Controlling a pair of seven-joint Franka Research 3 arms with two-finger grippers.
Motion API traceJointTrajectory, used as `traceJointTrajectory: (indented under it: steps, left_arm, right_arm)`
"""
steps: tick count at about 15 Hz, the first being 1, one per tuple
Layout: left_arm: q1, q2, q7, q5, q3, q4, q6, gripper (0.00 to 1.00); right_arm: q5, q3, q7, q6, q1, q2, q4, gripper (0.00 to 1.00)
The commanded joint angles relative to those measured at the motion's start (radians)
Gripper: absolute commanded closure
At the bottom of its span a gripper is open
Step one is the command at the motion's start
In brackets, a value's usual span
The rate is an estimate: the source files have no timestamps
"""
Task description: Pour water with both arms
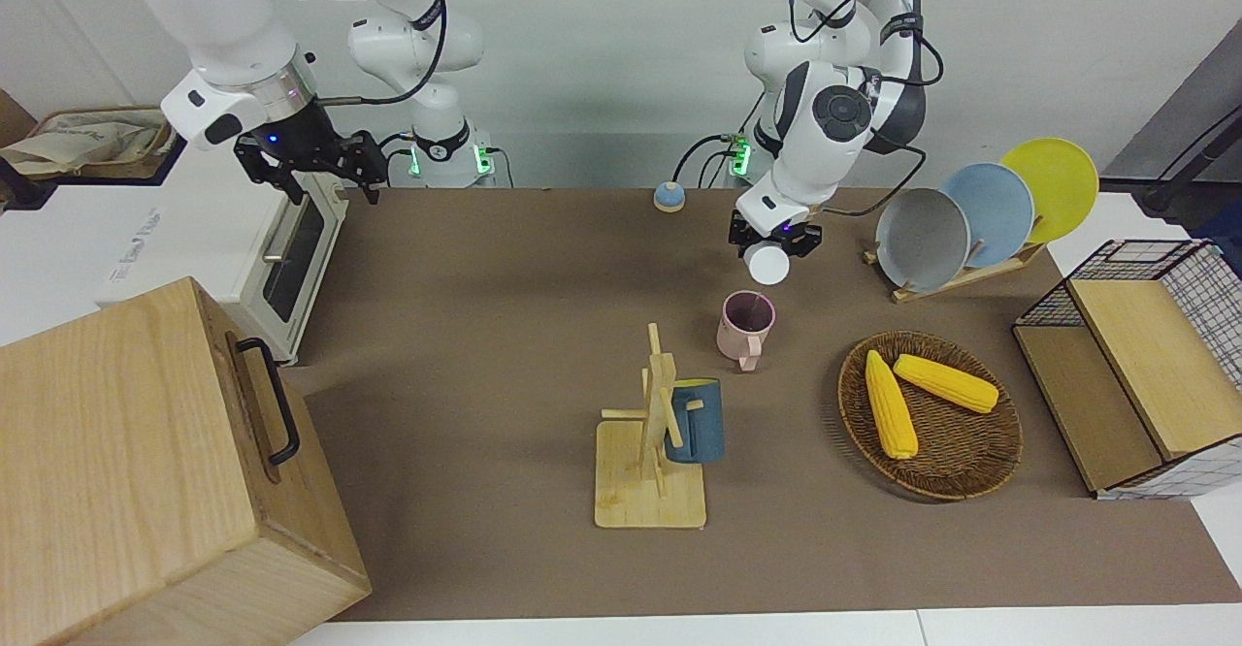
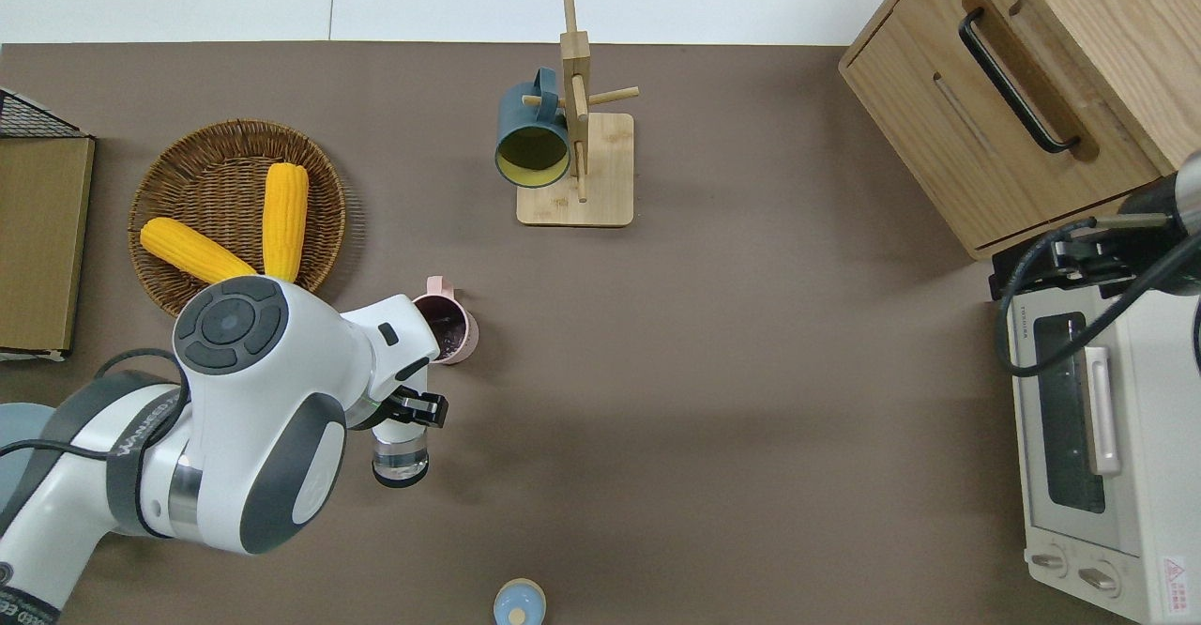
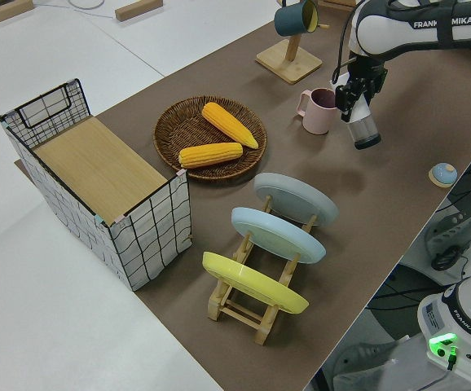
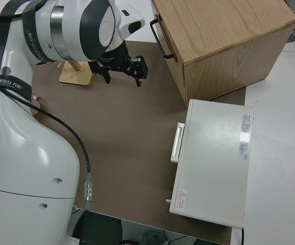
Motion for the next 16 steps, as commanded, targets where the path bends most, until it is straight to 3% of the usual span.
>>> traceJointTrajectory:
  steps: [1, 3, 16]
  left_arm:
    - [-0.008, -0.001, -0.025, 0.027, -0.003, 0.036, -0.074, 1.00]
    - [-0.008, -0.001, -0.025, 0.027, -0.003, 0.036, -0.093, 1.00]
    - [-0.007, 0.015, -0.035, 0.027, -0.009, 0.064, -0.122, 1.00]
  right_arm:
    - [0.016, 0.127, -0.029, 0.012, -0.136, -0.039, -0.028, 0.009]
    - [0.018, 0.154, -0.019, 0.012, -0.175, -0.039, -0.028, 0.009]
    - [0.018, 0.170, -0.021, 0.012, -0.156, -0.039, -0.023, 0.009]
